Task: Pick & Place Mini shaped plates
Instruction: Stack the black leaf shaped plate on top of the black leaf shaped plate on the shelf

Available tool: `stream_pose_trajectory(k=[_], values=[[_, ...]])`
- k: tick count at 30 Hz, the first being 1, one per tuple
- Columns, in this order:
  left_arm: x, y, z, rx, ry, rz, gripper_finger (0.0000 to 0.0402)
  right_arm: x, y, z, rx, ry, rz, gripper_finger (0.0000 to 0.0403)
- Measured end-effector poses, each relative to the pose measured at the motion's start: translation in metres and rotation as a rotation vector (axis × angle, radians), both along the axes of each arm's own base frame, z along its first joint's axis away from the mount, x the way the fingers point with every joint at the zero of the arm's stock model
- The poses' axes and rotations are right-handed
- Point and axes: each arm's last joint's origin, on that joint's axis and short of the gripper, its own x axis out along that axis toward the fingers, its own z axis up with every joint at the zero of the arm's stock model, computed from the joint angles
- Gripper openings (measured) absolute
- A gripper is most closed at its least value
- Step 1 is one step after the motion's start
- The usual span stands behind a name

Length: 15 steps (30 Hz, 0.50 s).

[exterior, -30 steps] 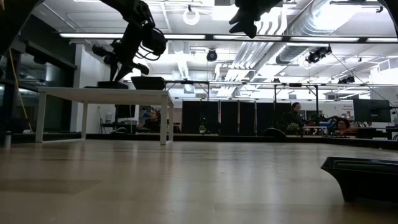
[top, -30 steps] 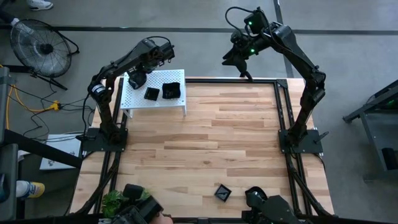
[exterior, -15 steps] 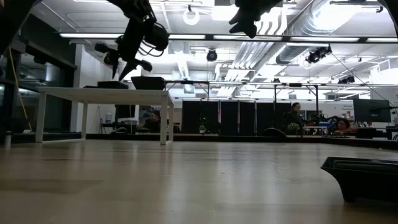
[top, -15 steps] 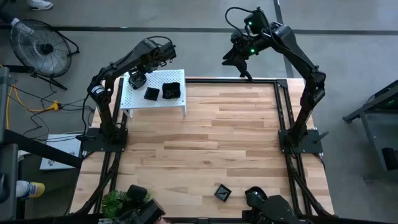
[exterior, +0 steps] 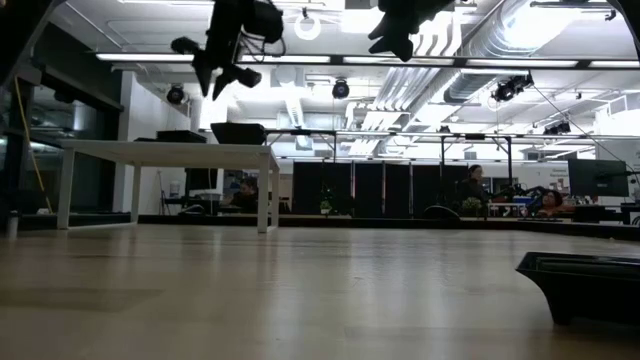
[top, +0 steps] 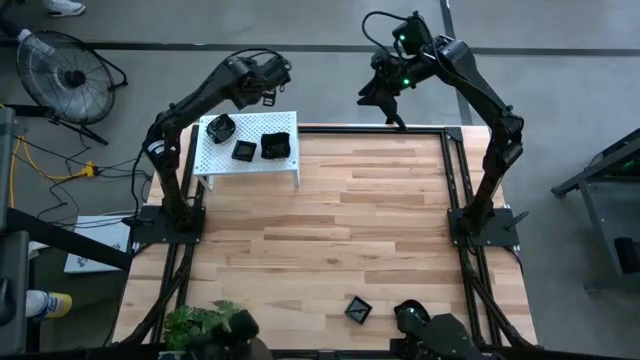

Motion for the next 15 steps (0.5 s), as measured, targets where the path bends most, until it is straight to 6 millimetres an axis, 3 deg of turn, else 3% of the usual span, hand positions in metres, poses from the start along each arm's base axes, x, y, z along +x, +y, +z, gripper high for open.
stream_pose_trajectory(k=[8, 15], values=[[0.017, -0.027, 0.02, 0.003, 0.168, -0.261, 0.0092, -0.003, 0.003, -0.004, 0.013, 0.04, 0.021, 0.0169], [0.021, -0.066, 0.04, 0.011, 0.263, -0.492, 0.0092, -0.008, 0.008, -0.007, 0.054, 0.094, 0.032, 0.0169]])
